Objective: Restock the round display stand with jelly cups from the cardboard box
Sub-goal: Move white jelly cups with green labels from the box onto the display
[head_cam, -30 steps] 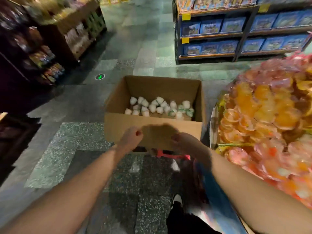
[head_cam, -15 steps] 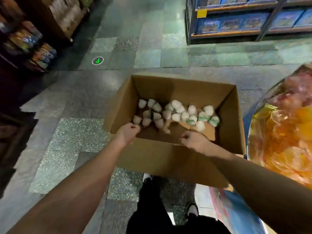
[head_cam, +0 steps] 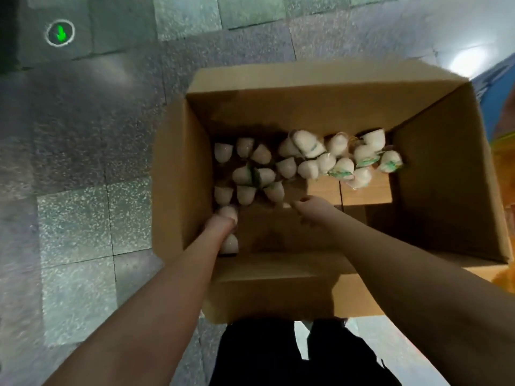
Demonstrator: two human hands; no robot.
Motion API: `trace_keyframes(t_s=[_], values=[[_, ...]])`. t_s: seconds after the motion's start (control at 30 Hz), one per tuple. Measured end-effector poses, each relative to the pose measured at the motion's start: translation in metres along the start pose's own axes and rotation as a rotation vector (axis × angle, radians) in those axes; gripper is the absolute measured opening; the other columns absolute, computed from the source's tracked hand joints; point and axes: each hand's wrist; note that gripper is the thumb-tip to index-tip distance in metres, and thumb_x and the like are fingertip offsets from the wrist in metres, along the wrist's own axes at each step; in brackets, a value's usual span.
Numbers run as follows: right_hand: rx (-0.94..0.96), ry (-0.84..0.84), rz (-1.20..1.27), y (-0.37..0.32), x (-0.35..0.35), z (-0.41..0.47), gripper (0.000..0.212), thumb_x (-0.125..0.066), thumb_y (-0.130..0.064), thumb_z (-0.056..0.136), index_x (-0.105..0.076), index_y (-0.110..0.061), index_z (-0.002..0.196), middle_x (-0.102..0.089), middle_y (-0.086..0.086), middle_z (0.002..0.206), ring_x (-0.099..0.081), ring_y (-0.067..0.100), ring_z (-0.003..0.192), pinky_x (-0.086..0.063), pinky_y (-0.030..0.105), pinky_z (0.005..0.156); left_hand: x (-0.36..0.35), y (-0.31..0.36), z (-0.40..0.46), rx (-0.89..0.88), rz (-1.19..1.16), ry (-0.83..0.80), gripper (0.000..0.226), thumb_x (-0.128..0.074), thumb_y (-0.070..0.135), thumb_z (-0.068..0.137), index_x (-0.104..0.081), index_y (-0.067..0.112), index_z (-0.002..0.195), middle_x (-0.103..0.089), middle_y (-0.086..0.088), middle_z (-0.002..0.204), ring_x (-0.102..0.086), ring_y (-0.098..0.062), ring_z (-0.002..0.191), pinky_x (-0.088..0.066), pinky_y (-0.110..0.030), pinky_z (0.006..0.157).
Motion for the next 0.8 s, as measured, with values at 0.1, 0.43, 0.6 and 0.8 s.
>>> trace_keyframes(t_s=[0.1, 0.43, 0.6, 0.8], values=[[-0.015, -0.001, 0.135, -0.013, -0.011, 0.035, 0.047, -0.052, -0.048, 0.098, -0.054, -0.012, 0.128, -0.063, 0.005, 0.108, -0.064, 0.024, 0.095, -0.054, 0.038, 0.080, -0.012, 0.010, 0.025, -0.101, 0.091, -0.007, 0.020, -0.042, 0.020, 0.102, -0.056, 0.008, 0.109, -0.058, -0.013, 0.116, -0.061, -0.029, 0.099, -0.052, -0.036, 0.083], [0.157, 0.223, 0.045, -0.035, -0.062, 0.125, 0.051, -0.033, -0.008, 0.103, -0.025, -0.010, 0.153, -0.033, 0.021, 0.155, -0.032, 0.042, 0.141, -0.024, 0.061, 0.112, -0.040, 0.003, 0.079, -0.065, -0.053, 0.083, 0.034, -0.053, 0.033, 0.099, -0.057, 0.009, 0.122, -0.058, -0.016, 0.130, -0.058, -0.033, 0.114, -0.046, -0.032, 0.084], [0.060, 0.127, 0.183, -0.024, -0.056, 0.119, 0.038, -0.045, -0.021, 0.103, -0.048, -0.013, 0.140, -0.051, 0.012, 0.142, -0.047, 0.033, 0.131, -0.040, 0.045, 0.104, -0.038, 0.011, 0.064, 0.049, -0.101, 0.045, 0.067, -0.061, 0.039, 0.094, -0.034, 0.005, 0.145, -0.043, -0.015, 0.147, -0.047, -0.035, 0.129, -0.043, -0.038, 0.102], [-0.115, 0.068, 0.478, 0.003, -0.003, 0.032, 0.063, -0.071, -0.058, 0.080, -0.055, -0.016, 0.124, -0.063, 0.002, 0.104, -0.066, 0.021, 0.092, -0.059, 0.039, 0.084, -0.031, 0.013, 0.006, -0.038, -0.509, -0.204, 0.082, -0.075, 0.032, 0.083, -0.031, 0.015, 0.150, -0.052, -0.008, 0.139, -0.061, -0.030, 0.110, -0.052, -0.045, 0.092]])
Point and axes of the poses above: each hand's wrist, its own z-axis towards the middle knuckle, its own x-axis out of the back of the hand, y = z × x
